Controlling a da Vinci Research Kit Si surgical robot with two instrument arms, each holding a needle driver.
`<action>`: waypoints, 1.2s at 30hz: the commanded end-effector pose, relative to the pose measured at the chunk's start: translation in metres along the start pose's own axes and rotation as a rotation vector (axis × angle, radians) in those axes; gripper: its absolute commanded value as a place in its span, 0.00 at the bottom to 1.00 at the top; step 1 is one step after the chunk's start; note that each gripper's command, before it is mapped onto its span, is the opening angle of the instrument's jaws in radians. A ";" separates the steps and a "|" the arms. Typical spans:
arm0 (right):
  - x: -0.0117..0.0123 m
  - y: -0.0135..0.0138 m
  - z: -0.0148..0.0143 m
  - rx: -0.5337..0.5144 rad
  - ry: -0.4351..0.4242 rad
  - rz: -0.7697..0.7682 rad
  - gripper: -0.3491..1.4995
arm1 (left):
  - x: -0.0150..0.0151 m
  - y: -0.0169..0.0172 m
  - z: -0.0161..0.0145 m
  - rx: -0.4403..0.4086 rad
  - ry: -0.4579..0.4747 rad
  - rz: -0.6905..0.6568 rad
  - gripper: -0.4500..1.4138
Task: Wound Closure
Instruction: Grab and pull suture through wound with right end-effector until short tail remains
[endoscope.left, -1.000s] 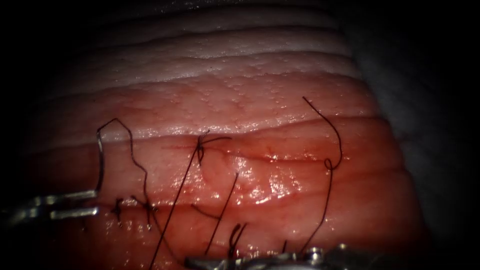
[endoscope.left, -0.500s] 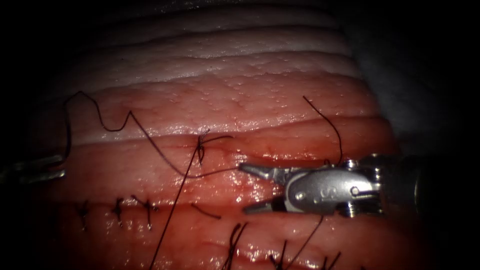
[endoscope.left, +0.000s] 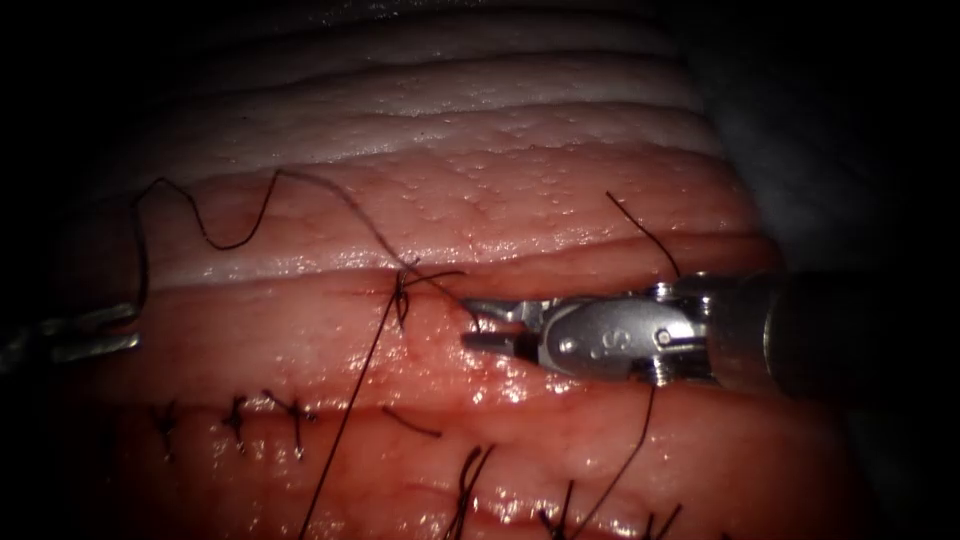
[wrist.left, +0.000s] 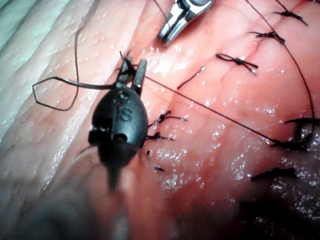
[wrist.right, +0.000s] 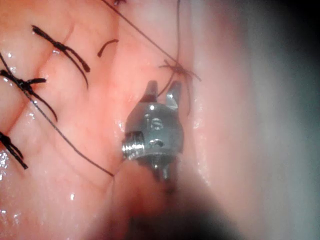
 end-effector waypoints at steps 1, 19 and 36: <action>0.0002 -0.0005 0.0010 0.002 0.003 0.028 0.00 | -0.0004 0.0000 0.0007 -0.003 0.003 0.001 0.00; 0.0138 -0.0109 -0.0065 0.141 -0.005 0.195 0.00 | -0.0021 -0.0011 0.0016 -0.002 0.005 0.012 0.00; 0.0188 -0.0138 -0.0042 0.122 0.051 0.073 0.64 | -0.0001 0.0013 0.0009 -0.018 0.013 0.014 0.00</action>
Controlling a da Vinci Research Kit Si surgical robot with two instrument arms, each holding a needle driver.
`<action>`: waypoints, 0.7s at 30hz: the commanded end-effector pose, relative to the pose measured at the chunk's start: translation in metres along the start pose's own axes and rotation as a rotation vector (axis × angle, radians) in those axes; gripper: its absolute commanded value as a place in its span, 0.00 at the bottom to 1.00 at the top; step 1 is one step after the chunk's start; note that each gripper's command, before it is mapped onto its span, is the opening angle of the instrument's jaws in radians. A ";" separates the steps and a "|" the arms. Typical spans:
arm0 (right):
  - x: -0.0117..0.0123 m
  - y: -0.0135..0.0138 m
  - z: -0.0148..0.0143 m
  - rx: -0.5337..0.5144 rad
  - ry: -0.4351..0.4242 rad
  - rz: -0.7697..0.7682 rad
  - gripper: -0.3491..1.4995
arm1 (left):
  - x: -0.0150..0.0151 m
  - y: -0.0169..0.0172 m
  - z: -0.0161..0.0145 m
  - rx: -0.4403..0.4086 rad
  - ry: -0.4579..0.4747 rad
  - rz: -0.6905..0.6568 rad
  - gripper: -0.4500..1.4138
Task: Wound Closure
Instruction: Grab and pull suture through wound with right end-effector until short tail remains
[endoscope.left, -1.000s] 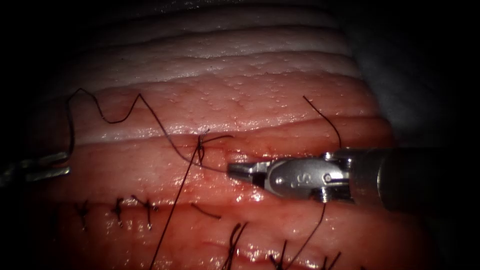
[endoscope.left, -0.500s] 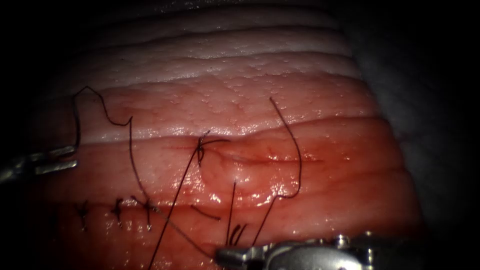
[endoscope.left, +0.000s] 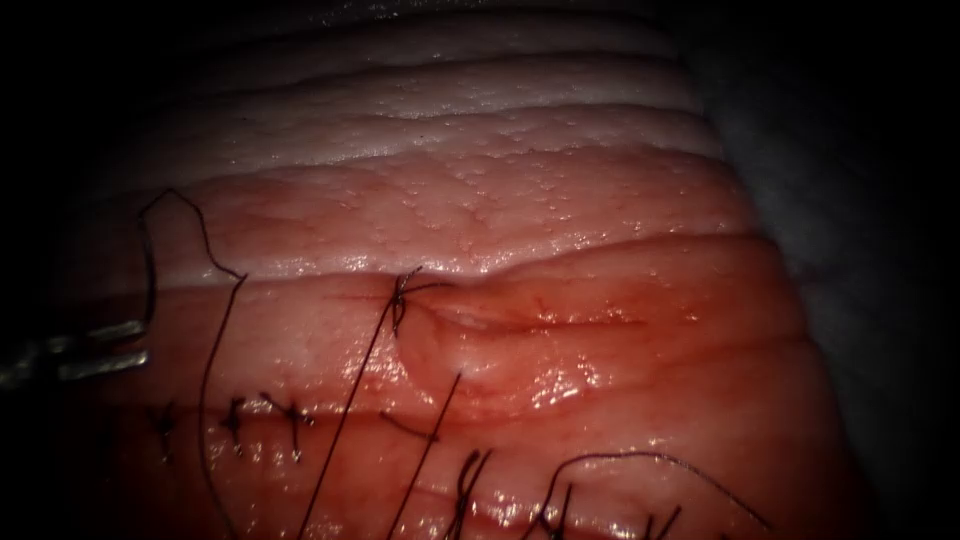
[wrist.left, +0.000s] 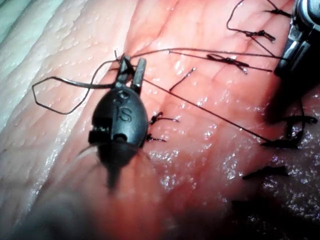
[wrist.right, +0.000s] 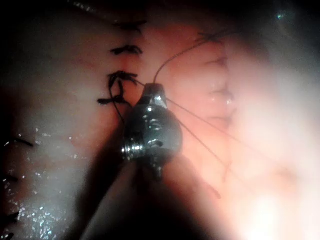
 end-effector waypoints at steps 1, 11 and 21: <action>-0.0010 0.0019 0.0003 -0.021 0.029 -0.064 0.71 | -0.0005 -0.0001 0.0007 -0.002 0.000 0.000 0.00; -0.0059 0.0102 -0.0036 -0.119 0.052 -0.102 0.80 | -0.0017 -0.0012 0.0010 -0.011 0.005 0.002 0.00; -0.0138 0.0149 -0.0026 -0.164 -0.002 -0.128 0.86 | -0.0019 -0.0018 0.0005 -0.011 0.001 0.001 0.00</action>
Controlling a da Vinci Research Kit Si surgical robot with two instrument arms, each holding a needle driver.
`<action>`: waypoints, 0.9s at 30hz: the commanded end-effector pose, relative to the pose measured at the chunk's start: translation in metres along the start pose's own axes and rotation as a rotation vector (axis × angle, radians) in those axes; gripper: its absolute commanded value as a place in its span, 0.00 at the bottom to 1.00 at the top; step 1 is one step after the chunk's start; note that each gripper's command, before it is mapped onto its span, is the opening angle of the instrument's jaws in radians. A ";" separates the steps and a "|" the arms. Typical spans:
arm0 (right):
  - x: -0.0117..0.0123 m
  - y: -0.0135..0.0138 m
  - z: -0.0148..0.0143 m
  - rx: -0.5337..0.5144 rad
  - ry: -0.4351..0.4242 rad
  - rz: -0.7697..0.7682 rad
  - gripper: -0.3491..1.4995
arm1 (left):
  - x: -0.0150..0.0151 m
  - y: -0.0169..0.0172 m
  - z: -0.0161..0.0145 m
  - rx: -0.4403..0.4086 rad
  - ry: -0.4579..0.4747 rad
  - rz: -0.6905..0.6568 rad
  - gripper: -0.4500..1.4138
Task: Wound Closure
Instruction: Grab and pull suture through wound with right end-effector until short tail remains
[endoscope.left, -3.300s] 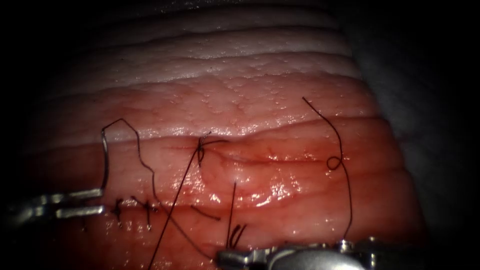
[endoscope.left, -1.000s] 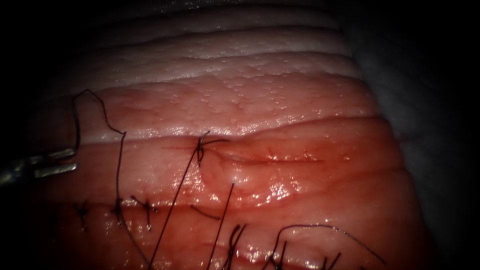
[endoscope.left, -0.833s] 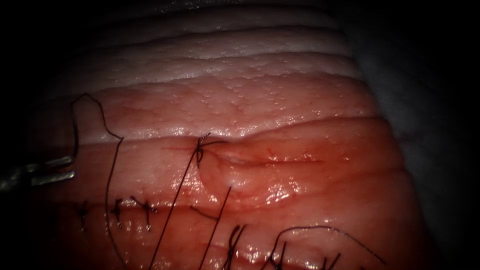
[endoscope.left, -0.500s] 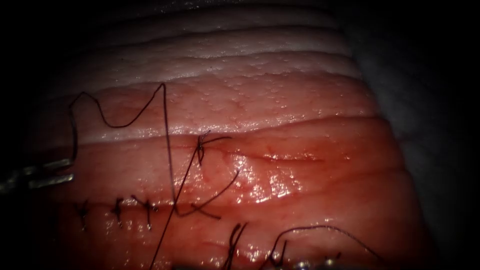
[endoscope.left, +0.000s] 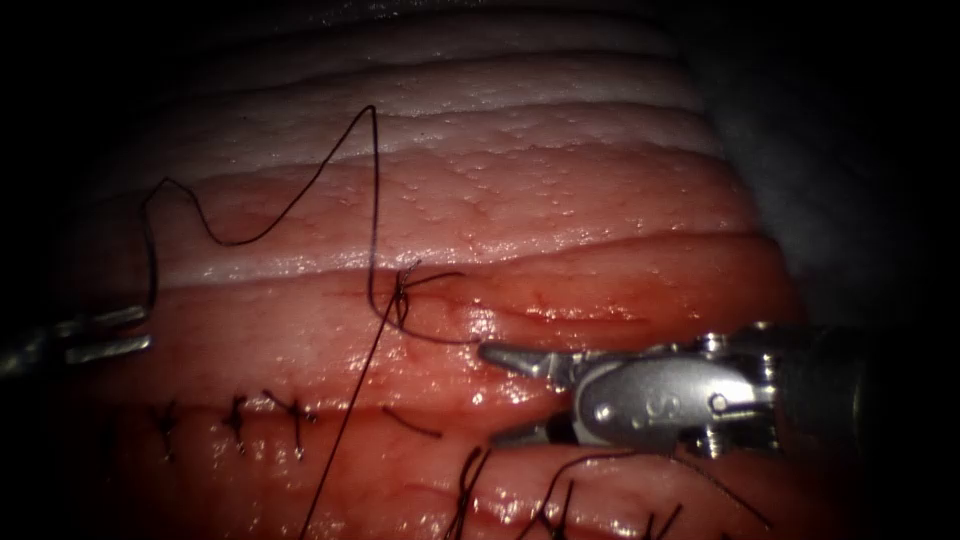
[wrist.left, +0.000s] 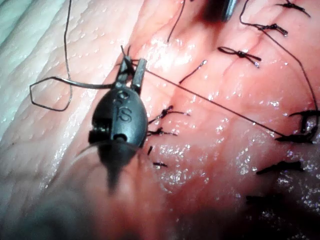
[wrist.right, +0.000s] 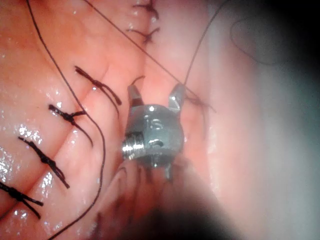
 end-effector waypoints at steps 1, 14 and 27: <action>-0.0019 0.0003 0.0009 -0.005 -0.005 0.015 0.86 | -0.0003 -0.0001 0.0004 -0.002 0.000 -0.001 0.00; -0.0057 0.0012 0.0055 -0.028 0.000 0.129 0.81 | -0.0006 -0.0003 0.0008 0.005 -0.004 -0.001 0.00; -0.0046 0.0000 0.0057 0.007 -0.059 0.128 0.00 | -0.0012 -0.0012 0.0011 0.003 -0.004 -0.013 0.00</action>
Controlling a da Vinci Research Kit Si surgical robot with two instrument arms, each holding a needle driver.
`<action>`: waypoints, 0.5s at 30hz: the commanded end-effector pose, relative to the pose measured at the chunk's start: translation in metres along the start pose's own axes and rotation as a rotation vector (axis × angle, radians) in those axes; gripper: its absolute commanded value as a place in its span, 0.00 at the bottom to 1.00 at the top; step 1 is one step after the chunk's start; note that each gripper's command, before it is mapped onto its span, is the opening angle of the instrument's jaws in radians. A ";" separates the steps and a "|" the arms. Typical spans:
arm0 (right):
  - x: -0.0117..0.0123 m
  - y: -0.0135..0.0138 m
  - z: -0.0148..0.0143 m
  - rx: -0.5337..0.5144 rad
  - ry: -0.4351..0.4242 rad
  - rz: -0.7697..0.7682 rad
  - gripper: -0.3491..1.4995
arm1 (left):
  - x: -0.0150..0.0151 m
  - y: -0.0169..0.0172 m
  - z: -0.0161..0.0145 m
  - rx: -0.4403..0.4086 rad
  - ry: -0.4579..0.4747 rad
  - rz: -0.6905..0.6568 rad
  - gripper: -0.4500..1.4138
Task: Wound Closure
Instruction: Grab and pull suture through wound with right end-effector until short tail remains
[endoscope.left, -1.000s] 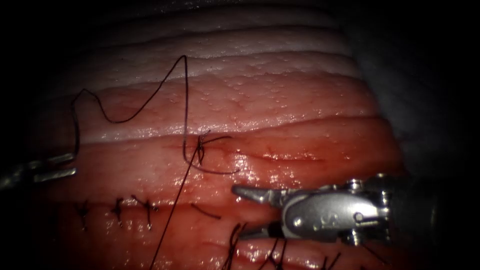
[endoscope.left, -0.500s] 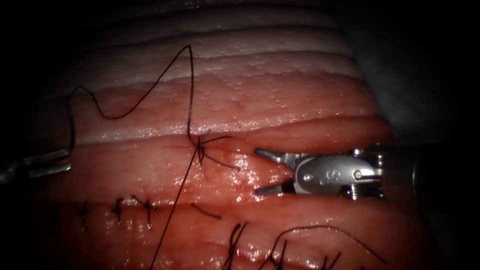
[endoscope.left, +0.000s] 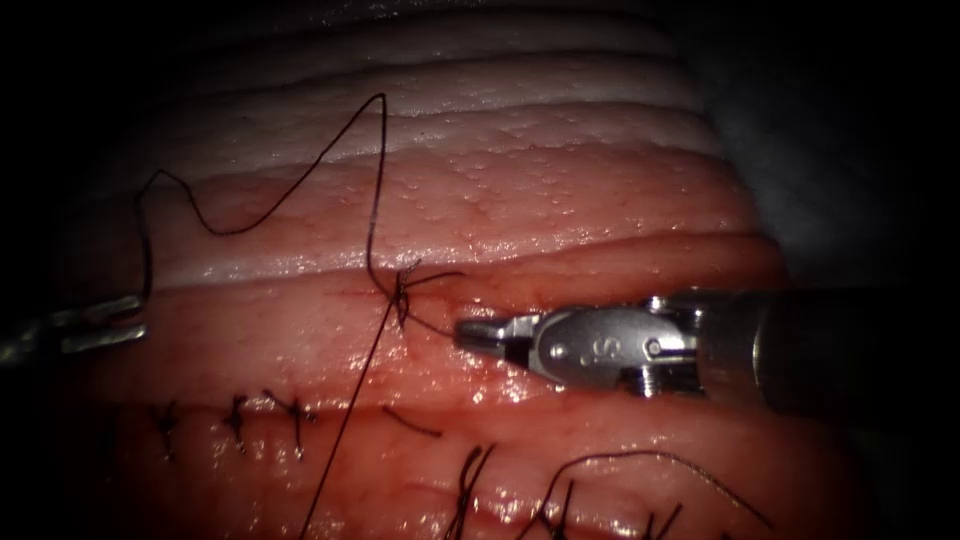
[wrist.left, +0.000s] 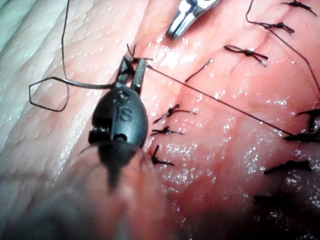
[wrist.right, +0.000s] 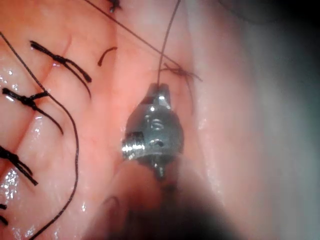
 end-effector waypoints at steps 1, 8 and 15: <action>0.0007 -0.0012 0.0000 0.016 -0.016 -0.002 0.00 | -0.0007 -0.0003 0.0008 -0.003 0.001 -0.006 0.00; 0.0071 -0.0081 -0.0039 0.070 -0.046 -0.011 0.00 | -0.0034 -0.0044 0.0019 0.013 -0.016 -0.042 0.00; 0.0129 -0.0144 -0.0061 0.101 -0.059 0.005 0.00 | -0.0045 -0.0057 0.0024 0.014 -0.017 -0.063 0.00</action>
